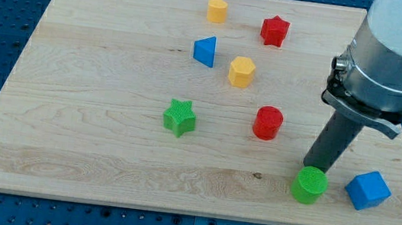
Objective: Move the circles in a diagonal line
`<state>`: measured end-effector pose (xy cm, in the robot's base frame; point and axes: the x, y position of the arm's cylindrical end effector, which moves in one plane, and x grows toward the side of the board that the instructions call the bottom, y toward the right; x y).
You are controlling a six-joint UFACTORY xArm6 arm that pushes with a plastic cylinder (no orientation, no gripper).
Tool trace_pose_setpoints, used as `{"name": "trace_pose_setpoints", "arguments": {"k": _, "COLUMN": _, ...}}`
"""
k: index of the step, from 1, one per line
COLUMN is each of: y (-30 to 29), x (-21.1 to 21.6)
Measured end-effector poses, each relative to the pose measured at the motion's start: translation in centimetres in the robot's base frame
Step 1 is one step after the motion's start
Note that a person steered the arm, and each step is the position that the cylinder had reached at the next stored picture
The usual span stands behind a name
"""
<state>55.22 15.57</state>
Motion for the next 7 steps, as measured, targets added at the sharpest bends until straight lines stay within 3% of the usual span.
{"name": "trace_pose_setpoints", "arguments": {"k": 4, "y": -0.5, "x": -0.5}}
{"name": "trace_pose_setpoints", "arguments": {"k": 7, "y": -7.5, "x": -0.9}}
